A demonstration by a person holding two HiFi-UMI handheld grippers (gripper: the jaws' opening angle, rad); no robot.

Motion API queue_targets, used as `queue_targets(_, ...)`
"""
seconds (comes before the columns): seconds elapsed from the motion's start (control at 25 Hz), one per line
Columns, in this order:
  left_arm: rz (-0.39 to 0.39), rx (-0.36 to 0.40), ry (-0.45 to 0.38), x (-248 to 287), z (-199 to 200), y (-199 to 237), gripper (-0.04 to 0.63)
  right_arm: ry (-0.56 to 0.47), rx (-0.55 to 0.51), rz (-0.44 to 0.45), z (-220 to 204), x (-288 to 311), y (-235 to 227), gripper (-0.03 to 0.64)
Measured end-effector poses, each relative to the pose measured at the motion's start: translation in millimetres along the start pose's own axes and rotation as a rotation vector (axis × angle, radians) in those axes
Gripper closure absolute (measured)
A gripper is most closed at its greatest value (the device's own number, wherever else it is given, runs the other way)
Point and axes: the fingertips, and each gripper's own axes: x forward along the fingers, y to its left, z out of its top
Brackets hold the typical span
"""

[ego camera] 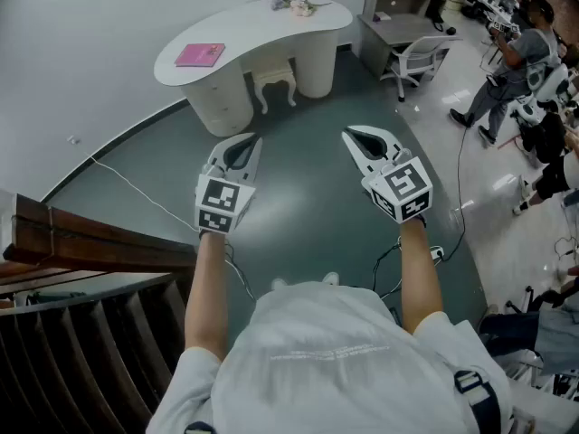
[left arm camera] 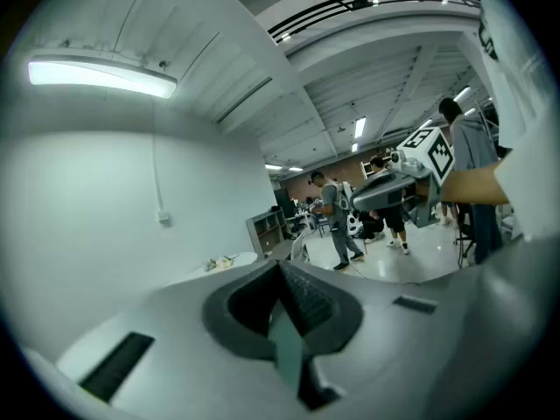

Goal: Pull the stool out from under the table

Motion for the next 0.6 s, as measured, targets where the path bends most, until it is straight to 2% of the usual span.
queue_targets(0.12,0.013,0.000,-0.004,9.9,6.8,-1.9,0.584,-0.011,-0.002,-0.011,-2.1,-3.8,-14.6,0.603)
queue_targets(0.32,0.025,0.015,0.000,30.5,12.8,-15.8,0.584,-0.085,0.047,-0.011,-3.6,-14.2,-42.1,0.603)
queue_targets(0.6,0.022,0.051,0.036,61.9,16.2,-20.7,0.584,-0.029,0.046,0.033,-32.2,-4.4,-79.4,0.603)
